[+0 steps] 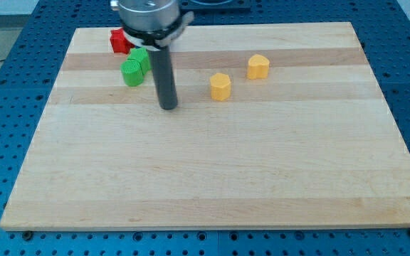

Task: Move the yellow hexagon to the right of the green circle

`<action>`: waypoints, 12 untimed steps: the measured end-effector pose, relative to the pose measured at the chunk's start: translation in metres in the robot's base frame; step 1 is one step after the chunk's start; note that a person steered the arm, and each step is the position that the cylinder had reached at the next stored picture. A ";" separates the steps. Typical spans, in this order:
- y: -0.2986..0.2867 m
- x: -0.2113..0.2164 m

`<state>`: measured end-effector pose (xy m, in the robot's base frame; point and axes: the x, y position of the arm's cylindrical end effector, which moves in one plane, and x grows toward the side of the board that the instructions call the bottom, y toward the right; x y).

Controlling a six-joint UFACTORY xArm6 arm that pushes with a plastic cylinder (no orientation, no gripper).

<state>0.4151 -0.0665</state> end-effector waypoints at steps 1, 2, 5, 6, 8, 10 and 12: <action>0.058 0.000; 0.090 -0.002; 0.073 -0.022; 0.082 -0.025; 0.119 -0.036; 0.069 -0.043; 0.093 -0.043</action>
<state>0.3717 0.0262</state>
